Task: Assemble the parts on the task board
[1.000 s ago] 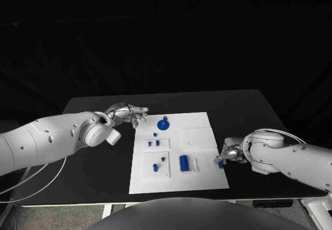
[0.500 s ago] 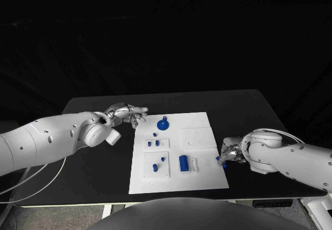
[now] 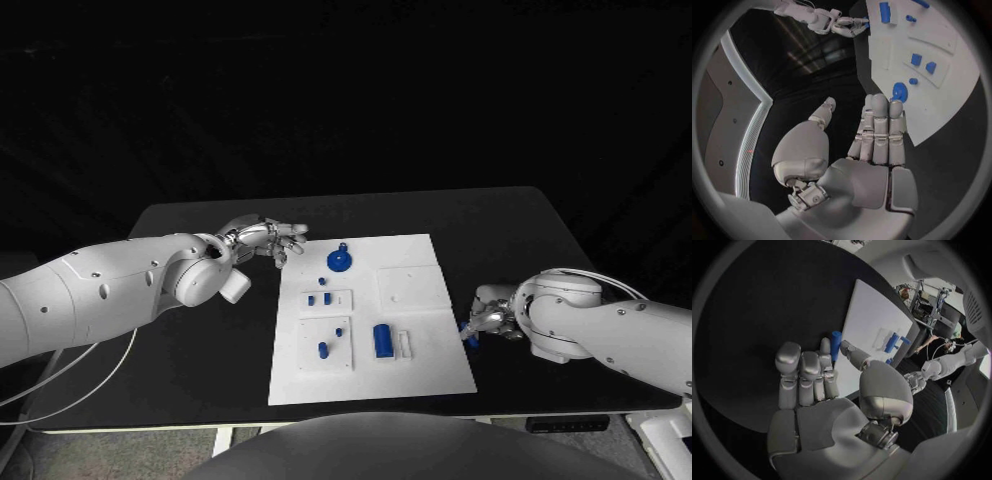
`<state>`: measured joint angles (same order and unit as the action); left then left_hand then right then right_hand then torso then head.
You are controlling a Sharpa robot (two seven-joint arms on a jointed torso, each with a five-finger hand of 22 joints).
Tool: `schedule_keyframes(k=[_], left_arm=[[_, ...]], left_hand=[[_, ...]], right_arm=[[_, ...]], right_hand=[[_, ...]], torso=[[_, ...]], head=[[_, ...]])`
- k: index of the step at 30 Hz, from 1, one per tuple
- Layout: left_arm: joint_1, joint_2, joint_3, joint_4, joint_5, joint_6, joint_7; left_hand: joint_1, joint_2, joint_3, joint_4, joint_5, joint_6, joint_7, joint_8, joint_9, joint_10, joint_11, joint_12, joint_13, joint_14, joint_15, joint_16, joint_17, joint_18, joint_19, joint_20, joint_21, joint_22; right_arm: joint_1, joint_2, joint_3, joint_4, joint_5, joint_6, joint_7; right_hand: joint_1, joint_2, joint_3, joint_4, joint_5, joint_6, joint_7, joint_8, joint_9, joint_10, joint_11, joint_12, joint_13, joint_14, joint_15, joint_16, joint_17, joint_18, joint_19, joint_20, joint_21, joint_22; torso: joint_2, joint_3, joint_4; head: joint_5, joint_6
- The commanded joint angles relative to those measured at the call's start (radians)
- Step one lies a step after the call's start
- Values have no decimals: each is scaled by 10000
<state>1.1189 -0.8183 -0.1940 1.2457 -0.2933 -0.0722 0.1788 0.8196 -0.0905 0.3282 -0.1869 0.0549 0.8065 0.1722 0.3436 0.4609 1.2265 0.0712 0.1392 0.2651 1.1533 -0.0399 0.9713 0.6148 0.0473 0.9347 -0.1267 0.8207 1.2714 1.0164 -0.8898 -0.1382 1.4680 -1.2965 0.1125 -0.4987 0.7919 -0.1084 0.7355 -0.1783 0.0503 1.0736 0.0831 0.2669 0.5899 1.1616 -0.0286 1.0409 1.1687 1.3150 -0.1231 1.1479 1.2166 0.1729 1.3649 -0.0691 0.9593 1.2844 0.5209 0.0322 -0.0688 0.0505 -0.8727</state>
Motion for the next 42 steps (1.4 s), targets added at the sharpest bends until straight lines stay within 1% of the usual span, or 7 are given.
schedule_keyframes(k=[1, 7, 12, 16, 29, 35, 42], left_arm=[[6, 2, 6, 12, -21, 83, 80], [6, 26, 6, 8, -22, 107, 62], [6, 39, 6, 3, -21, 122, 45], [6, 58, 7, 8, -24, 117, -16], [5, 53, 9, 76, 3, 104, -101], [6, 37, 8, 55, 3, 105, -107], [6, 25, 8, 12, 3, 83, -105]], left_hand=[[28, 62, 9, -74, -22, -94, -9, 70, -14, -90, -2, 24, 10, -63, 0, -48, 10, 594, -9, -100, -47, 14], [26, 68, 9, -74, -22, -93, -10, 71, -14, -89, -2, 25, 11, -63, 0, -48, 10, 594, -8, -100, -48, 15], [19, 68, 5, -72, -23, -93, -9, 72, -15, -90, -1, 25, 11, -62, 0, -48, 11, 593, -7, -99, -49, 16], [17, 68, 4, -72, -23, -94, -9, 72, -15, -91, -1, 25, 11, -62, 0, -49, 11, 592, -7, -99, -50, 17], [4, 68, -3, -71, -23, -95, -8, 73, -17, -91, -1, 27, 11, -59, 0, -48, 13, 592, -3, -99, -52, 20], [3, 64, -5, -74, -23, -95, -8, 74, -18, -92, -2, 28, 11, -59, 0, -48, 13, 592, -2, -100, -53, 21], [6, 63, -4, -78, -22, -96, -8, 74, -19, -92, -2, 28, 11, -58, -1, -49, 14, 593, 0, -101, -54, 22]], right_arm=[[155, -58, 7, 78, 46, -256, 42], [534, -124, 37, 106, 162, -500, 85], [642, -117, 63, 495, 604, -585, 123], [641, 81, 63, 659, 1277, -543, 130], [273, 736, 37, 780, 1667, -749, 194], [273, 528, 37, 739, 816, -969, 249], [276, 302, 40, 832, 807, -1366, 322]], right_hand=[[-140, -24, -3, 102, -16, 67, -17, 31, -5, 82, 4, -10, 10, 78, -32, 30, 17, 889, 57, -22, 33, -9], [-258, -32, -53, 226, -16, 86, -28, 44, -3, 103, -8, -11, 15, 105, -47, 67, 53, 889, 73, -49, 47, -8], [-303, -24, -100, 254, -16, 91, -34, 48, -1, 111, -14, -11, 19, 108, -54, 71, 59, 889, 78, -63, 55, -5], [-408, -7, -176, 337, -16, 77, -35, 43, -4, 111, -16, -18, 24, 96, -62, 52, 50, 889, 74, -79, 53, -9], [-398, 149, -311, 227, -15, 52, -40, 42, -1, 91, -23, -22, 52, 84, -77, 43, 60, 889, 55, -135, 60, -5], [-444, -54, -450, 129, -15, 44, -36, 44, 1, 80, -19, -27, 66, 75, -74, 29, 58, 889, 39, -141, 61, -3], [-411, -286, -542, 46, -15, 29, -38, 43, 1, 84, -22, -34, 75, 57, -77, -18, 28, 889, 47, -157, 56, -16]], torso=[[5, 1, -7], [3, -4, 2], [4, -5, 11], [13, -4, 13], [8, -10, 20], [6, -19, -7], [7, 18, -11]], head=[[0, 1], [-23, 1], [8, 1], [-93, 1], [-65, 1], [-35, 1], [-33, 1]])
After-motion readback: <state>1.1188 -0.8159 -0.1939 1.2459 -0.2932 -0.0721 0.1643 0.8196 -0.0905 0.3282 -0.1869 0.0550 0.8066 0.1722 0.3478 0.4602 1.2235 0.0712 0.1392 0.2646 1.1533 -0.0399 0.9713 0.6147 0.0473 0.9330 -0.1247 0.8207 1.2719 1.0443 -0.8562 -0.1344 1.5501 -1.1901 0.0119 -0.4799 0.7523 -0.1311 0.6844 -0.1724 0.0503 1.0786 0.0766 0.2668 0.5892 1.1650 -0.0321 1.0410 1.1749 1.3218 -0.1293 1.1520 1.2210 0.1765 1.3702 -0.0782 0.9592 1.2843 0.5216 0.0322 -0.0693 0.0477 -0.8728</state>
